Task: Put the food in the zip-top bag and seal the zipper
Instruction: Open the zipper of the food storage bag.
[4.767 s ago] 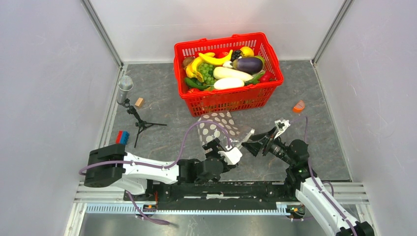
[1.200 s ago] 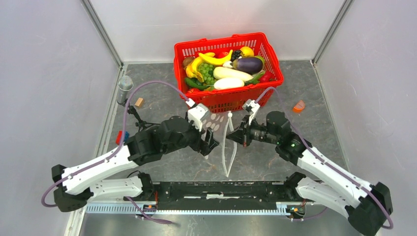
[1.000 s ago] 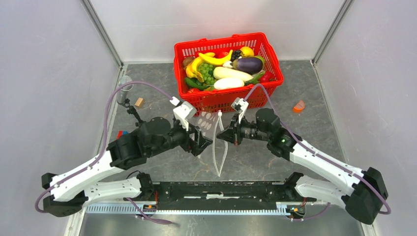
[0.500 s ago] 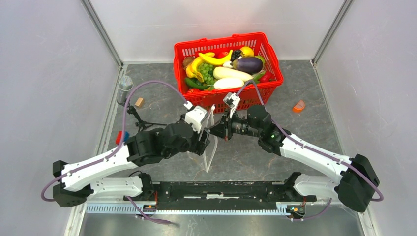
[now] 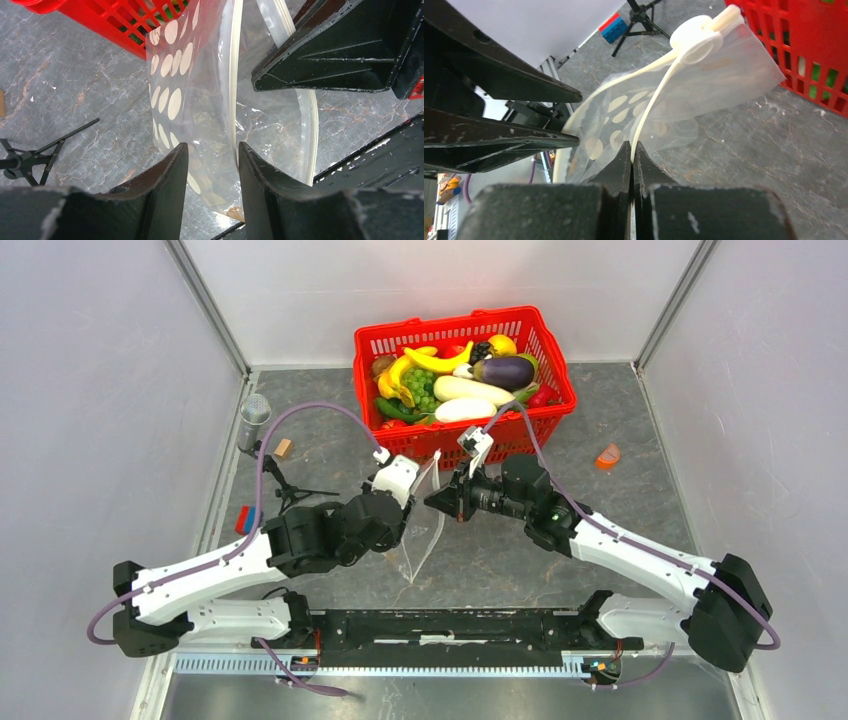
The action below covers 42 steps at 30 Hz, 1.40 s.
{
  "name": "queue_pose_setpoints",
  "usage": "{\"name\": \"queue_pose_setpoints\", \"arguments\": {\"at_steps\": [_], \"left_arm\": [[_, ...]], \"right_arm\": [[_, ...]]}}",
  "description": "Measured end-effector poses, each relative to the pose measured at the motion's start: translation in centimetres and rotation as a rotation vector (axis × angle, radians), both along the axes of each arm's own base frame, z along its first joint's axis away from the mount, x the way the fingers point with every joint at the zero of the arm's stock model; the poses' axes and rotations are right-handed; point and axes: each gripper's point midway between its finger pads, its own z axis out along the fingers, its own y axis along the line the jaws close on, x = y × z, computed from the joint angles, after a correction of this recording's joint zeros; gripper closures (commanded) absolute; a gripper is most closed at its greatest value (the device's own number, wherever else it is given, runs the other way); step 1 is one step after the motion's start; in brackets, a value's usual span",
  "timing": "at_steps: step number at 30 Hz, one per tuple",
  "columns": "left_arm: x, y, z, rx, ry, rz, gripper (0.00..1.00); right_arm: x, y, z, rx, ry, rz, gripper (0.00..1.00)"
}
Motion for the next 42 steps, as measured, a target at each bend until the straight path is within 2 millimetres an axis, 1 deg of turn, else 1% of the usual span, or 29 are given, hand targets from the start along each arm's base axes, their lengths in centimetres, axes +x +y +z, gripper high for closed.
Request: {"name": "queue_pose_setpoints", "arguments": {"at_steps": [3, 4, 6, 8, 10, 12, 13, 17, 19, 22, 24, 26, 27, 30, 32, 33, 35, 36, 38, 39, 40, 42], "left_arm": [[-0.1, -0.1, 0.0, 0.002, 0.004, -0.005, 0.62], [-0.1, -0.2, 0.0, -0.001, 0.006, -0.008, 0.69], [-0.3, -0.4, 0.1, -0.009, 0.013, -0.021, 0.74], [-0.4, -0.7, 0.3, -0.015, 0.02, -0.033, 0.83], [-0.5, -1.2, 0.3, -0.017, 0.028, -0.046, 0.87], [-0.5, -1.6, 0.1, -0.009, 0.035, -0.054, 0.96], [-0.5, -1.7, 0.0, -0.006, 0.038, -0.055, 0.98], [-0.8, -1.9, -0.3, -0.001, 0.051, -0.069, 0.98], [-0.8, -1.9, -0.3, -0.003, 0.051, -0.07, 0.91], [-0.8, -1.8, -0.1, -0.009, 0.048, -0.069, 0.77], [-0.8, -1.8, 0.0, -0.014, 0.045, -0.07, 0.75], [-0.8, -1.9, -0.2, -0.016, 0.044, -0.069, 0.71], [-0.7, -1.9, -0.4, -0.012, 0.046, -0.069, 0.67], [-0.6, -2.2, -1.1, 0.002, 0.052, -0.068, 0.62], [-0.5, -2.6, -1.7, 0.013, 0.057, -0.068, 0.6], [-0.5, -2.7, -1.9, 0.018, 0.059, -0.069, 0.6], [-0.4, -3.0, -2.1, 0.022, 0.061, -0.068, 0.64], [-0.3, -3.1, -2.3, 0.025, 0.062, -0.068, 0.68], [-0.3, -3.2, -2.4, 0.029, 0.063, -0.066, 0.8], [-0.3, -3.1, -2.4, 0.032, 0.062, -0.065, 0.9], [-0.2, -3.1, -2.4, 0.034, 0.059, -0.062, 0.97], [0.0, -2.8, -2.4, 0.04, 0.049, -0.047, 0.98]], "right_arm": [[0.5, -0.7, -0.7, -0.031, 0.011, -0.046, 1.0], [0.6, -0.9, -0.9, -0.041, 0.013, -0.063, 1.0], [0.7, -1.3, -1.2, -0.05, 0.015, -0.082, 1.0], [0.7, -1.6, -1.4, -0.053, 0.018, -0.095, 1.0], [0.5, -1.9, -1.8, -0.057, 0.021, -0.101, 1.0], [0.4, -2.1, -2.1, -0.057, 0.028, -0.105, 1.0], [0.3, -2.2, -2.3, -0.058, 0.032, -0.106, 1.0], [-0.2, -2.6, -3.0, -0.057, 0.042, -0.105, 1.0], [-0.5, -2.8, -3.6, -0.066, 0.049, -0.102, 1.0], [-0.9, -2.9, -4.4, -0.075, 0.062, -0.094, 1.0], [-1.4, -3.0, -4.9, -0.069, 0.078, -0.08, 1.0], [-1.7, -3.0, -4.9, -0.058, 0.087, -0.068, 1.0], [-1.9, -2.9, -4.8, -0.048, 0.092, -0.063, 1.0], [-1.9, -2.6, -4.1, -0.022, 0.088, -0.055, 1.0], [-2.0, -2.5, -3.7, -0.006, 0.086, -0.054, 1.0], [-1.9, -2.5, -3.5, 0.002, 0.085, -0.055, 1.0], [-2.0, -2.4, -3.3, 0.012, 0.088, -0.055, 1.0], [-2.0, -2.4, -3.2, 0.014, 0.089, -0.054, 1.0], [-2.1, -2.3, -3.2, 0.019, 0.093, -0.052, 1.0], [-2.1, -2.2, -3.1, 0.02, 0.093, -0.051, 1.0], [-2.2, -2.2, -3.1, 0.022, 0.094, -0.051, 1.0], [-2.1, -2.2, -3.1, 0.022, 0.094, -0.051, 0.99]]}}
